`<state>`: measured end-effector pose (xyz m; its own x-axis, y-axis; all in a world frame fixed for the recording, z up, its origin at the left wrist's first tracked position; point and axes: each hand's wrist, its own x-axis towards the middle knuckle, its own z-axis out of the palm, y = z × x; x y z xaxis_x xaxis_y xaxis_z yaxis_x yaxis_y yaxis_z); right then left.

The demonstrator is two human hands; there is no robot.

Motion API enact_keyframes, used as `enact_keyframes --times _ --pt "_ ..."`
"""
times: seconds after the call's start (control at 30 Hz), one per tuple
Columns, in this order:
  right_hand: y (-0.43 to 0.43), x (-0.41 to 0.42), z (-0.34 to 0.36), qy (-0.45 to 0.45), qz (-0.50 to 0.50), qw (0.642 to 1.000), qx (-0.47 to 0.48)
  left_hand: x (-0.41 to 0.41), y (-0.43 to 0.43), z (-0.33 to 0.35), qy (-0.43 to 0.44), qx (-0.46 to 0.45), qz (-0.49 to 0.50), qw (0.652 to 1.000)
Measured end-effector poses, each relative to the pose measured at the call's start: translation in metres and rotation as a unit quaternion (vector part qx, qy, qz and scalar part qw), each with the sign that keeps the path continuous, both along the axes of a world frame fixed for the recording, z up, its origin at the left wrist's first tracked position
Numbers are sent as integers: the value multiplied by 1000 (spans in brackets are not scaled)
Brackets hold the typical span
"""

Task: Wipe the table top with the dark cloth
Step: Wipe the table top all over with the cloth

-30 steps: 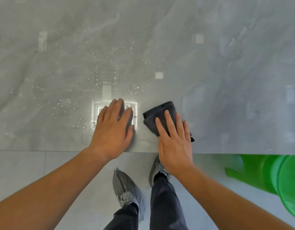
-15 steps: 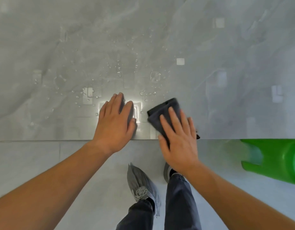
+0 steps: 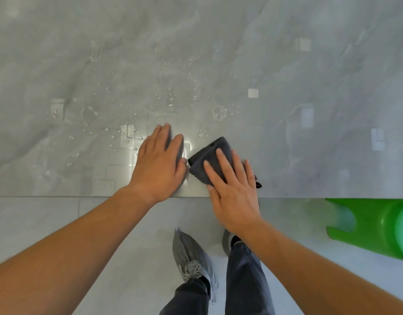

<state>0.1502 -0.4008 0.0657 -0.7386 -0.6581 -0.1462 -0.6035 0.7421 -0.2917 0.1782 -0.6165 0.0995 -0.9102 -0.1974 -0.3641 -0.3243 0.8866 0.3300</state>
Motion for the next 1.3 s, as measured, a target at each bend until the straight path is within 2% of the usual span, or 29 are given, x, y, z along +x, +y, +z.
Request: enact_keyframes --times 0.1,0.17,0.27,0.33,0.47,0.53,0.6,0.7,0.77,0.83,0.93,1.03,1.1,1.23,1.3 --pt "-6 -26 -2 -5 19 1000 7 -2 -3 1 -3 5 0 1000" --pt "-21 -60 -1 -7 -66 998 -7 -4 -6 2 0 4 -2 1000" --pt "-47 -96 1 -30 -214 976 -21 -6 -9 4 -3 -1 -9 1000" --pt "-54 -84 2 -18 -197 980 -18 -7 -10 6 -7 -3 -13 1000" --pt "-29 -49 2 -4 -27 1000 -6 -13 -10 11 0 -9 -4 1000" --pt "-20 -66 1 -14 1 1000 -4 -21 -12 14 8 -11 4 1000" --pt "-26 -101 2 -29 -44 999 -13 -29 -16 16 23 -10 21 999" --pt "-51 -167 5 -57 -179 982 -21 -47 -23 16 42 1 28 999" --pt "-65 -183 5 -41 -198 979 -8 -63 -26 16 44 8 25 999" --pt "-66 -169 5 -13 -132 991 -4 -79 -29 18 49 11 24 998" --pt "-44 -135 7 -14 41 999 10 -107 -33 19 25 17 34 999" --pt "-31 -166 3 -3 116 993 21 -138 -41 13 -15 10 25 1000" --pt "-43 -208 -1 9 65 998 20 -157 -48 10 -31 0 29 999" --pt "-86 -276 2 -22 -132 991 2 -176 -55 8 -44 -25 43 998" --pt "-96 -268 5 -15 -124 992 4 -180 -55 11 -40 -28 52 997"
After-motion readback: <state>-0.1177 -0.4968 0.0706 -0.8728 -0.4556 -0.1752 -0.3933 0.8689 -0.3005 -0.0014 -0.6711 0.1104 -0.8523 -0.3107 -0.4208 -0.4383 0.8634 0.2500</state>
